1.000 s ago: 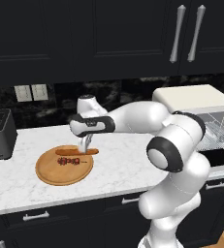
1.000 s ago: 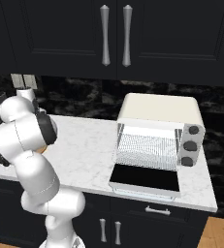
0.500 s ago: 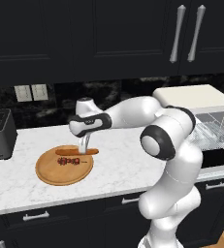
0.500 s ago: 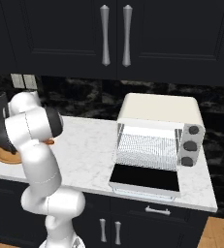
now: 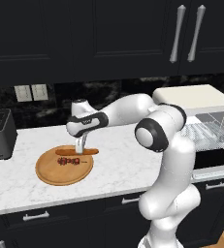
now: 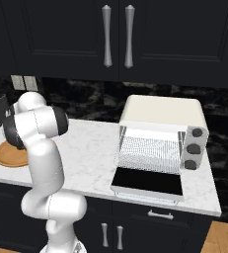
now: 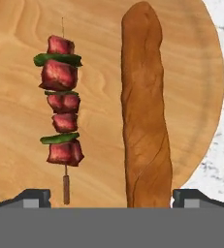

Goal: Pick up the kebab skewer and baguette bread, and place them inside the toaster oven. Close the toaster oven door and start by setting the timer.

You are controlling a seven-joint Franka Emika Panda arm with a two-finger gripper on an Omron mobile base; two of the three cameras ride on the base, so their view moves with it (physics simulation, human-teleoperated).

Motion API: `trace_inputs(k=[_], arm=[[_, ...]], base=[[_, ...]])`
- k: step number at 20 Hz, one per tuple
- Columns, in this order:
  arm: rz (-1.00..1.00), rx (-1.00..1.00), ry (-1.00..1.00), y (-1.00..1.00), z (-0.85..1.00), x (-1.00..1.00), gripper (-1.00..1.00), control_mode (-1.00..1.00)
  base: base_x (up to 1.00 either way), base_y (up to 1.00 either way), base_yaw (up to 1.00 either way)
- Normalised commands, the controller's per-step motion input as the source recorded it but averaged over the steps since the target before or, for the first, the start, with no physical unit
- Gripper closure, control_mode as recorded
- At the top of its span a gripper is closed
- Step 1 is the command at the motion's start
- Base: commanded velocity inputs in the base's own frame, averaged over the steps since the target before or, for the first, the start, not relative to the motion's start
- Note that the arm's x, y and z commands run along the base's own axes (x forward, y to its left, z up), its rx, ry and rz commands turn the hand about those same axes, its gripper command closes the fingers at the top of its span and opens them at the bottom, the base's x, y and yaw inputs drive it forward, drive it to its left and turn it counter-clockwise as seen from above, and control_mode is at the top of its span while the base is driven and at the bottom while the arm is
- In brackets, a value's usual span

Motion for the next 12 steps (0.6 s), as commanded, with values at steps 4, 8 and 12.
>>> trace_inputs(k=[4, 8, 12], arm=[[0.0, -0.01, 0.0, 0.0, -0.31, 0.01, -1.0, -1.0], [0.02, 0.0, 0.0, 0.0, -0.16, 0.26, -1.0, -1.0], [0.03, 0.0, 0.0, 0.0, -0.1, 0.35, -1.0, -1.0]], base=[[0.0, 0.0, 0.0], [0.0, 0.0, 0.0], [0.0, 0.0, 0.0]])
